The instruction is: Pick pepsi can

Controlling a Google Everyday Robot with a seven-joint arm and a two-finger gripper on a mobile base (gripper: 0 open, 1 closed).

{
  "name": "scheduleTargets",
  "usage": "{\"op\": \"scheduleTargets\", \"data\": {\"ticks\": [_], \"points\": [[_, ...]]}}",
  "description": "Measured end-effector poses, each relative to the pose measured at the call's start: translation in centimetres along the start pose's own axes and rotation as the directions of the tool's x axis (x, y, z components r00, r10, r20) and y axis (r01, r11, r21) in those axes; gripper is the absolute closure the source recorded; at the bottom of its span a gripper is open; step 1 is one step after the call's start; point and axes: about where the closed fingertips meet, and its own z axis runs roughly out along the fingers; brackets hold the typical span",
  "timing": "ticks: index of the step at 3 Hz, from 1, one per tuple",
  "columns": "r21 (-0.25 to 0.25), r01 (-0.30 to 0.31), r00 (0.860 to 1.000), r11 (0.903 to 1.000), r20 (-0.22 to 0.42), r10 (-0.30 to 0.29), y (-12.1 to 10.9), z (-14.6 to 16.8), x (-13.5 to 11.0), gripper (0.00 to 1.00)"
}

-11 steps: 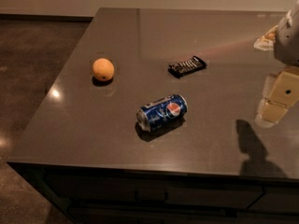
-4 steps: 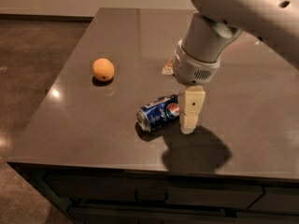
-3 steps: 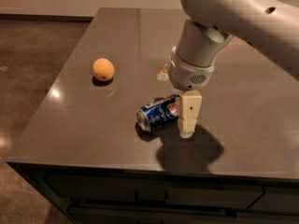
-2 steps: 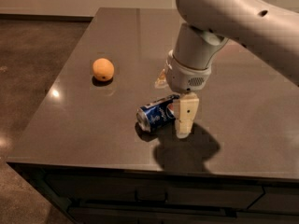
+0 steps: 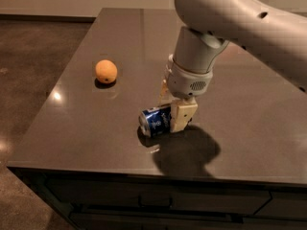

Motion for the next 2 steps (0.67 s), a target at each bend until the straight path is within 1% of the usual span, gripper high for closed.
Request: {"op": "scheduleTargets", "data": {"ticks": [1, 2], "points": [[0.013, 0.010, 1.000, 0.9999, 0.023, -0.010, 0.1, -1.7, -0.3, 0.84], [0.032, -0.008, 0.997, 0.9995, 0.078, 0.005, 0.0, -5.3, -0.3, 1.00]]}}
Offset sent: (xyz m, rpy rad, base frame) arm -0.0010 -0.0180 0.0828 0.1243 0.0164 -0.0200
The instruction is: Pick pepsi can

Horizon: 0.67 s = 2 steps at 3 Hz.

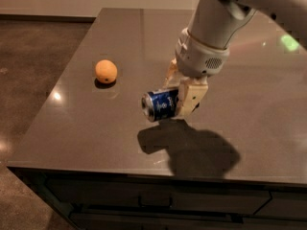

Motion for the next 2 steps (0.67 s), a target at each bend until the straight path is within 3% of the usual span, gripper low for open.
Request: {"op": "scheduleTargets", "data": {"ticks": [2], "points": [[0.070, -0.029, 0.997, 0.9972, 0.079, 0.023, -2.3, -4.5, -1.0, 1.00]]}}
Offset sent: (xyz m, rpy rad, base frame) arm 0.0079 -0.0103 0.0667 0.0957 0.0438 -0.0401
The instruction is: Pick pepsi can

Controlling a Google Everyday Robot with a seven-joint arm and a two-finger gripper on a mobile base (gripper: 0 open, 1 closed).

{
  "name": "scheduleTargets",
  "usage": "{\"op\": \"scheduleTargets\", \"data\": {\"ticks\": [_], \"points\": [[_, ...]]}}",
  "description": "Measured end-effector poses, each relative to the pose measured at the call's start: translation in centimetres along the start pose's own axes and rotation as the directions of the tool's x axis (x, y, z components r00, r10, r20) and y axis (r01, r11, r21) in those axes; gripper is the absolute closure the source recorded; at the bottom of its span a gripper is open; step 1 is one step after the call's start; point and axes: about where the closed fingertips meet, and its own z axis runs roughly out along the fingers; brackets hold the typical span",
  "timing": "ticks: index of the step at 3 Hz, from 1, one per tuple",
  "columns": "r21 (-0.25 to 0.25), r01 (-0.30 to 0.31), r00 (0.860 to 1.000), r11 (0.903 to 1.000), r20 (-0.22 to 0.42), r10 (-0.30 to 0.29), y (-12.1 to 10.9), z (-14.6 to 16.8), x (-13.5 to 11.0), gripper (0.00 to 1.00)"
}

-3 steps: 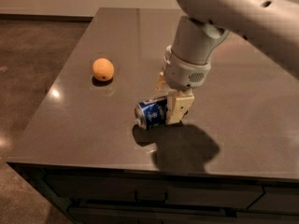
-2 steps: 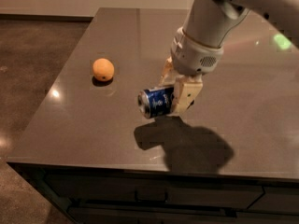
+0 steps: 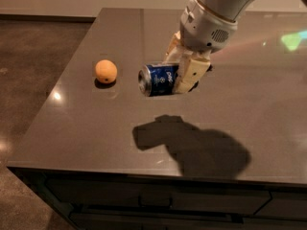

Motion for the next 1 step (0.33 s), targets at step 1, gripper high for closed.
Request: {"op": "scheduleTargets", "data": {"ticks": [1], "points": [[0.010, 0.001, 1.000, 0.9999, 0.003, -0.001, -0.29, 0.02, -0.14, 1.00]]}}
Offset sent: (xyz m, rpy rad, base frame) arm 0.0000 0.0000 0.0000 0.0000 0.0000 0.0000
